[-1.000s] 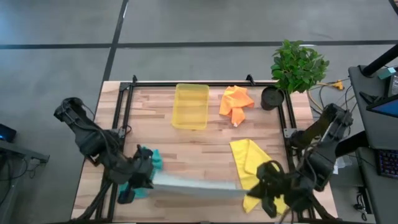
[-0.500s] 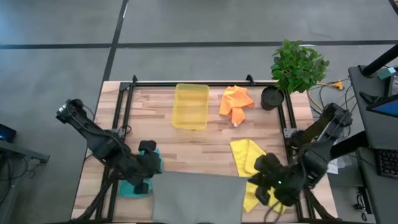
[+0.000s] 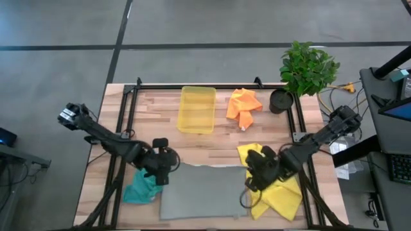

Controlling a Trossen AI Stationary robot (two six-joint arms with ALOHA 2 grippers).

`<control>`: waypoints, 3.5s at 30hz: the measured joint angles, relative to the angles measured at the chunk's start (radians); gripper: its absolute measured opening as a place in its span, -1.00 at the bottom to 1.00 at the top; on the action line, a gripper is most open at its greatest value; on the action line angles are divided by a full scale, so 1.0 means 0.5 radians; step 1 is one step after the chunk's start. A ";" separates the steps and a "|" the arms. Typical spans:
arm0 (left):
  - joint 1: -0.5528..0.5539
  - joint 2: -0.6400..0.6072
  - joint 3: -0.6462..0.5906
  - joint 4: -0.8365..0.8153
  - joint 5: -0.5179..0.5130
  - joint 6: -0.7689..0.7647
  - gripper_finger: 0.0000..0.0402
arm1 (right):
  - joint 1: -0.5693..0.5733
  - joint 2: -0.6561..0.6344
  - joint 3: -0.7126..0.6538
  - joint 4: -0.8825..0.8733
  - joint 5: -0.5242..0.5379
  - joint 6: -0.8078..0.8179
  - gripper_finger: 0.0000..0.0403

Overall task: Fold microfiber towels
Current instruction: Fold the gray microfiber cloth

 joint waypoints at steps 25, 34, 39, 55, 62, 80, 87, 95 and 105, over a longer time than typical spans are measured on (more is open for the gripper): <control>0.652 0.009 -0.573 0.407 -0.029 0.205 -0.98 | -0.733 0.000 -0.426 0.392 -0.042 -0.465 -0.96; 0.870 0.007 -0.574 0.437 -0.078 0.388 -0.46 | -0.948 -0.006 -0.406 0.389 -0.112 -0.600 -0.65; 1.012 -0.031 -0.523 0.102 -0.051 0.432 -0.22 | -0.971 -0.080 -0.376 0.380 -0.012 -0.760 -0.40; 0.443 -0.782 -0.514 0.020 1.023 -0.044 -0.19 | -0.010 -0.373 -0.441 0.509 -0.094 -0.653 -0.32; -0.468 -0.528 -0.495 0.522 0.537 -0.394 -0.19 | 0.288 -0.248 -0.498 0.533 0.087 -0.364 -0.39; -0.863 1.026 0.434 0.349 0.368 -0.277 -0.20 | 0.340 -0.173 -0.512 0.539 0.083 -0.542 -0.40; -0.851 1.141 0.461 0.132 0.497 -0.653 -0.21 | 0.340 -0.175 -0.512 0.542 0.071 -0.546 -0.40; -0.828 1.147 0.448 0.078 0.513 -0.566 -0.64 | 0.340 -0.140 -0.533 0.894 0.034 -0.643 -0.40; -0.891 1.074 0.355 0.144 0.379 -0.474 -0.97 | 0.340 0.110 -0.528 1.550 -0.088 -0.810 -0.40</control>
